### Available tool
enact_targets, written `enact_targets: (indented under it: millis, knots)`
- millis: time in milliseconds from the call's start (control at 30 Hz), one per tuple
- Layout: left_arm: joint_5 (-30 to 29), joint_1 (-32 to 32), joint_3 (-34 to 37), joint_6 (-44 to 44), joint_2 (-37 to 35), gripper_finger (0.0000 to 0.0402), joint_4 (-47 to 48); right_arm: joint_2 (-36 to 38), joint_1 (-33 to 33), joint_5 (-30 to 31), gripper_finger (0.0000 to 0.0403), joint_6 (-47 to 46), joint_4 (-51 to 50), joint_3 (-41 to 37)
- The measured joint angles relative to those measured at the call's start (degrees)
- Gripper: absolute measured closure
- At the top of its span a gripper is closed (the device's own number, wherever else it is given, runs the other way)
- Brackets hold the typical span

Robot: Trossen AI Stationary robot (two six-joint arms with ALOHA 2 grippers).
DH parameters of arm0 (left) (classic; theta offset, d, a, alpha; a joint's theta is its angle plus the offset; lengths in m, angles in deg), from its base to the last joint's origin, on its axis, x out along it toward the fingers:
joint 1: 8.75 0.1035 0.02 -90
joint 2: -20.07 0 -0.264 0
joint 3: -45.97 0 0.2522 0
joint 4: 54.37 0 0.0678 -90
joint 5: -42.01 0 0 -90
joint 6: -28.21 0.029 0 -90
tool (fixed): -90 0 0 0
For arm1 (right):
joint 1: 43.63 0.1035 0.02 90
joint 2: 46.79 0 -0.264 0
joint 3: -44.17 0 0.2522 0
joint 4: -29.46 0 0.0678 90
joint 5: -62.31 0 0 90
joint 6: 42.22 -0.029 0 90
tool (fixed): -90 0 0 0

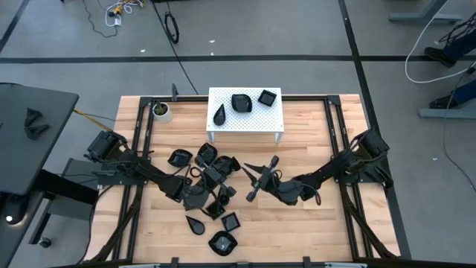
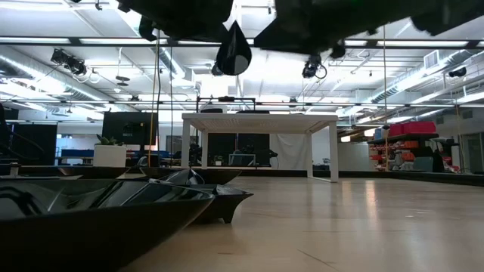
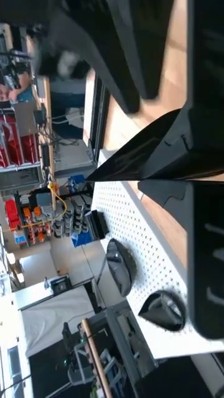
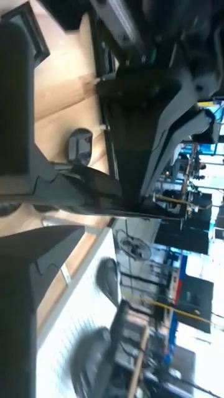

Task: Pick & Place Mini shaped plates
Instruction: Stack the black drop-shaped plate on top of the other black drop-shaped plate on the shelf

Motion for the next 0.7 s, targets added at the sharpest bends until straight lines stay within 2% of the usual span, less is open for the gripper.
enact_targets:
  millis: [133, 233, 333, 400, 467, 567, 633, 700]
  knots:
    - [-0.88, -0.33, 0.04, 3.3, -3.73, 0.0398, 0.83, 2.09, 2.85, 5.88, 0.0304, 5.99, -3.44, 0.0]
    - [-0.37, 1.46, 0.02, 6.71, -9.26, 0.0399, 4.86, 2.57, 4.3, 7.9, 0.0291, 6.8, -5.93, 0.0]
    - [4.38, 6.44, 0.03, 7.14, -16.7, 0.04, 12.76, 2.57, 4.92, 7.32, 0.0285, 3.67, -8.4, 0.0]
    - [12.71, 11.58, 0.01, 4.23, -22.0, 0.04, 20.37, 2.57, 4.84, 5.55, 0.0284, -0.68, -10.91, 0.0]
    - [24.13, 18.59, -1.14, -0.63, -25.96, 0.04, 30.04, 2.57, 4.54, 3.28, 0.0285, -4.86, -12.92, 0.0]
    - [39.7, 30.45, -4.41, -7.36, -27.95, 0.04, 44.47, 2.57, 3.66, -0.58, 0.0289, -9.63, -15.07, 0.0]
    - [47.76, 37.8, -5.84, -9.55, -27.45, 0.04, 49.25, 2.55, 2.94, -2.92, 0.0291, -11.38, -15.48, 0.0]
    - [55.32, 43.7, -6.19, -9.67, -26.08, 0.04, 49.1, 2.55, 2.17, -4.71, 0.0293, -12.24, -15.48, 0.0]
